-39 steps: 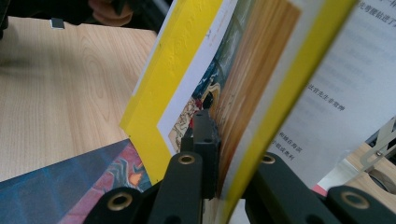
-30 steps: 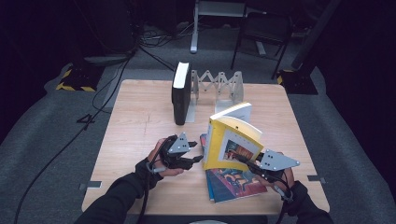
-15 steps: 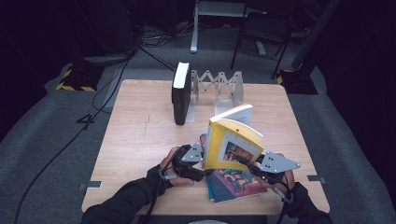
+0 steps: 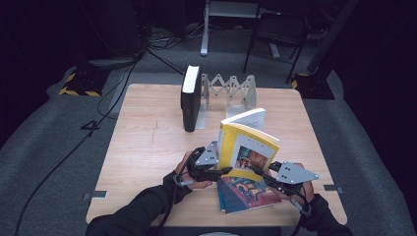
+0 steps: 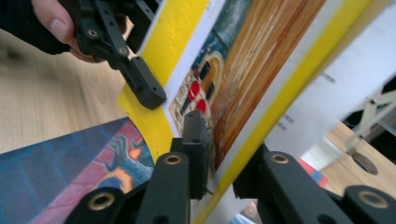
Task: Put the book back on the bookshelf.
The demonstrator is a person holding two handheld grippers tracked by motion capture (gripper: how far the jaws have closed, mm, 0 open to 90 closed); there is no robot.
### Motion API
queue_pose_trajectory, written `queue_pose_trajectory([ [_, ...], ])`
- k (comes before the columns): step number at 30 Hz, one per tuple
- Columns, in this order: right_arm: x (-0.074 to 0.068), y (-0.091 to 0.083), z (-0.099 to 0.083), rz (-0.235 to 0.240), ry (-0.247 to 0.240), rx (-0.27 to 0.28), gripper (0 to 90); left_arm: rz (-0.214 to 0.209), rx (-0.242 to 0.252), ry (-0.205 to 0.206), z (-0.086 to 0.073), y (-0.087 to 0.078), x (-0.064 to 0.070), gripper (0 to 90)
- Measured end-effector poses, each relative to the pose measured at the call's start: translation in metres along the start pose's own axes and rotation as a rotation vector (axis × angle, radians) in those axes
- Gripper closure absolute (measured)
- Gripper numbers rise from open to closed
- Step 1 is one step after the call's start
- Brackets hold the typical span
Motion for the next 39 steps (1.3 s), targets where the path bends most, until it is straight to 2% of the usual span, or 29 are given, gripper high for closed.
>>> queue_pose_trajectory([
  [3,0.008,-0.004,-0.004,-0.048,0.009,-0.009,70.7,-0.006,-0.005,0.022,0.0,-0.002,0.001,64.1],
  [5,0.014,-0.008,-0.007,-0.077,0.031,-0.006,69.0,-0.013,-0.004,0.04,0.0,-0.003,0.003,66.5],
  [8,0.026,-0.014,-0.008,-0.126,0.077,0.01,59.3,-0.023,-0.004,0.071,0.0,-0.005,0.006,69.7],
  [11,0.032,-0.014,-0.009,-0.136,0.116,0.019,48.7,-0.034,-0.007,0.092,-0.001,-0.005,0.008,71.3],
  [13,0.035,-0.01,-0.012,-0.136,0.132,0.0,40.4,-0.035,-0.012,0.111,-0.001,-0.006,0.01,72.5],
  [16,0.032,-0.004,-0.012,-0.099,0.138,0.005,36.1,-0.041,-0.013,0.124,-0.001,-0.006,0.012,73.8],
  [18,0.028,0.001,-0.011,-0.071,0.134,0.001,37.6,-0.043,-0.009,0.117,-0.001,-0.006,0.012,74.0],
  [20,0.021,0.004,-0.011,-0.052,0.114,-0.013,45.6,-0.036,-0.003,0.112,-0.001,-0.005,0.013,73.9],
  [22,0.016,0.008,-0.012,-0.055,0.085,-0.029,47.3,-0.031,0.007,0.107,0.0,-0.005,0.013,73.5],
  [26,0.016,0.006,-0.012,-0.048,0.1,-0.019,52.1,-0.033,0.029,0.09,0.002,-0.007,0.013,72.3],
  [35,0.014,0.006,-0.011,-0.053,0.09,-0.016,52.6,-0.039,0.088,0.089,0.017,-0.016,0.013,68.5],
  [39,0.014,0.006,-0.011,-0.054,0.086,-0.016,52.8,-0.045,0.137,0.073,0.03,-0.022,0.014,66.1],
])
Point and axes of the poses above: each handheld gripper's, and its own axes: y roughly forward along the jaws, z roughly out of its top, x roughly to its right, the point moved 9 cm from there along y, roughly forward along the jaws, and after that the axes turned 2 degrees about z, right-handed, at the moved point
